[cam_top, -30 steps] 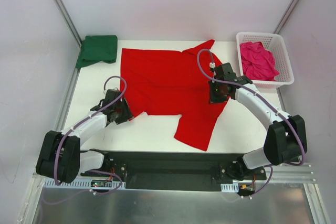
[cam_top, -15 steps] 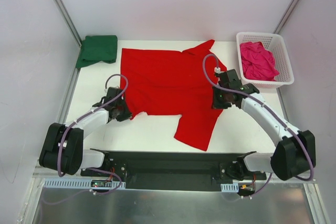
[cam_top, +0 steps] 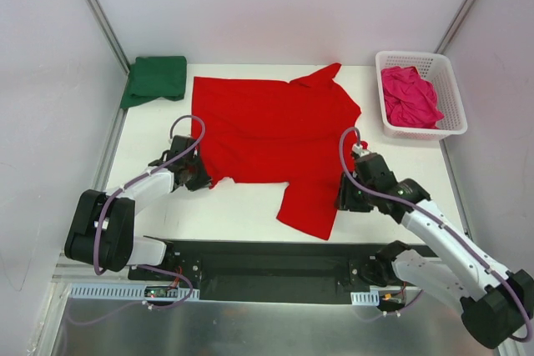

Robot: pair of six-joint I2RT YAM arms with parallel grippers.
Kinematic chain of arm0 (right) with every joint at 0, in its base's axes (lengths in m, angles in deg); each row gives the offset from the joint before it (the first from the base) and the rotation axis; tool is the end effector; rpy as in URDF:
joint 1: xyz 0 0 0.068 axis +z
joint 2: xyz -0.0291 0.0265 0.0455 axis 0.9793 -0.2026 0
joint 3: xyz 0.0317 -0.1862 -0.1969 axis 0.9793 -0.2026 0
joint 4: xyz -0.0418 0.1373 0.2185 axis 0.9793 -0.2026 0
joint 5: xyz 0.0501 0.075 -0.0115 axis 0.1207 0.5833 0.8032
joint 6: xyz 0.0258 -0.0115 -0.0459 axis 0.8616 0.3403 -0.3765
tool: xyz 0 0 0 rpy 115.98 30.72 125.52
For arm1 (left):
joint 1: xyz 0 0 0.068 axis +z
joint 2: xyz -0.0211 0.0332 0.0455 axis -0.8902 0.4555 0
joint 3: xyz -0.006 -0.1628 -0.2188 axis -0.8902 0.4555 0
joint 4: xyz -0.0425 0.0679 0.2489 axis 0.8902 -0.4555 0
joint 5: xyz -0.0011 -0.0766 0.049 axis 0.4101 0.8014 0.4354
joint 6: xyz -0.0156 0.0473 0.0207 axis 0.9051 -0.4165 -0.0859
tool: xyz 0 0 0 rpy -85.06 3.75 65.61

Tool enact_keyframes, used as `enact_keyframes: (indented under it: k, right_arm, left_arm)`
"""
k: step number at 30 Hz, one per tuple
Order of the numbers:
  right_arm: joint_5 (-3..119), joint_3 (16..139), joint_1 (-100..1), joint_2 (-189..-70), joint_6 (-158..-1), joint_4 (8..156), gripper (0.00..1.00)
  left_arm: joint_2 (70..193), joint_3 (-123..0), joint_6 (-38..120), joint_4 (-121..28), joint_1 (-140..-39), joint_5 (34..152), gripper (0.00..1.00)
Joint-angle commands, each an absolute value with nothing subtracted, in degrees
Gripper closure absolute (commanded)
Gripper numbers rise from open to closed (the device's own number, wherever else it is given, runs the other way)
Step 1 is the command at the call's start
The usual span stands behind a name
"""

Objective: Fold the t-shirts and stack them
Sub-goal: Grap the side of the flattened tshirt closest away from the robot with both arms

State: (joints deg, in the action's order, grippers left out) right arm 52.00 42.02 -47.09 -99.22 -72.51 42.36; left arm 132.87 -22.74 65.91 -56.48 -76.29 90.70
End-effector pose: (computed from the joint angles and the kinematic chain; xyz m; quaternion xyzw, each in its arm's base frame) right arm 0.1486 0.0909 0.2456 -0.1454 0.9325 0.1360 0.3015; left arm 0.2411 -0.0614 0.1615 -0.1686 0.9256 -0.1866 0.2827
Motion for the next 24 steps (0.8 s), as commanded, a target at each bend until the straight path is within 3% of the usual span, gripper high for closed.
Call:
enact_keyframes:
  k: [1,11,24]
  right_arm:
    - [48.07,36.85,-43.25,-93.14,-62.35,41.43,0.57]
    - [39.46,27.0,-30.78,-85.48,-44.42,41.52,0.57]
    - [27.94,29.37,-13.01,-101.2,-28.59,49.34,0.54]
  left_arm:
    - [132.81,-24.73,64.22,-56.42,-75.82,92.61,1.0]
    - [131.67,-24.91,63.34,-56.51,-75.82,93.84,1.0]
    - [130.79,-24.47,62.46,-56.42,-75.74,94.11,1.0]
